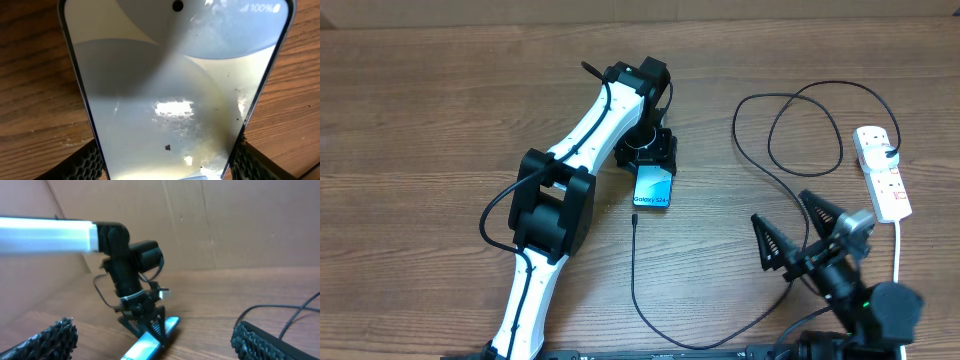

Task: Plug charger to phone and switch on socket
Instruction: 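Swing the right gripper left toward the phone's right edge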

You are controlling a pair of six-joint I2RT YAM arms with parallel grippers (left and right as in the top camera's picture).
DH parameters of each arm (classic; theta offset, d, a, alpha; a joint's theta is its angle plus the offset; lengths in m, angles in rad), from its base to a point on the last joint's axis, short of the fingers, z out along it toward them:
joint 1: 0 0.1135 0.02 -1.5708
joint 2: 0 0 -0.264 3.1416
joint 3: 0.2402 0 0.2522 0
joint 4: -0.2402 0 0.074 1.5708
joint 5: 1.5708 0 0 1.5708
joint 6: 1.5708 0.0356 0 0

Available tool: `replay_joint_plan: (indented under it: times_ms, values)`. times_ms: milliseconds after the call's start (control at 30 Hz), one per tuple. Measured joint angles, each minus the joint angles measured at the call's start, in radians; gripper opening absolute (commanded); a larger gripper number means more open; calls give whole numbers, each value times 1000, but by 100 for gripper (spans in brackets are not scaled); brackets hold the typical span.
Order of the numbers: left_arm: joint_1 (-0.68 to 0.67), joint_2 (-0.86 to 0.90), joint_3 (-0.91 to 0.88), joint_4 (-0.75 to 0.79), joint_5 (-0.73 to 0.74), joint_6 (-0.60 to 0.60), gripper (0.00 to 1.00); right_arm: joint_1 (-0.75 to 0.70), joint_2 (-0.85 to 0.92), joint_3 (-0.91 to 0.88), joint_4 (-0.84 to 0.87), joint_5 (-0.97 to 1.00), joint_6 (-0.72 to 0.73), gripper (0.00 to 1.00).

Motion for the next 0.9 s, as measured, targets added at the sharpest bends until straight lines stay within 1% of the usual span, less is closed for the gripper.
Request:
replay_joint_plan:
  times_ms: [167,233,333,400,433,467,500,533,600,700,900]
  values:
    - [0,0,0,6,3,0,63,0,314,339,-237,-35,-11,100]
    - [0,0,1,8,3,0,64,0,462,465,-361,-56,-29,100]
    - [0,0,1,8,3,0,65,0,675,612,-490,-83,-40,100]
    - [0,0,1,8,3,0,66,0,804,672,-517,-116,-43,100]
    - [0,0,1,9,3,0,65,0,855,689,-520,-132,-43,97]
    - [0,0,1,10,3,0,65,0,908,699,-519,-148,-47,82]
    - [0,0,1,11,3,0,65,0,951,702,-513,-158,-53,75]
    - [0,0,1,11,3,0,65,0,991,703,-512,-167,-52,72]
    - [0,0,1,11,3,0,65,4,1079,703,-514,-181,-52,72]
    - [0,0,1,11,3,0,65,32,1197,703,-511,-186,-54,75]
    - [0,0,1,11,29,10,65,148,1421,703,-431,-207,-58,77]
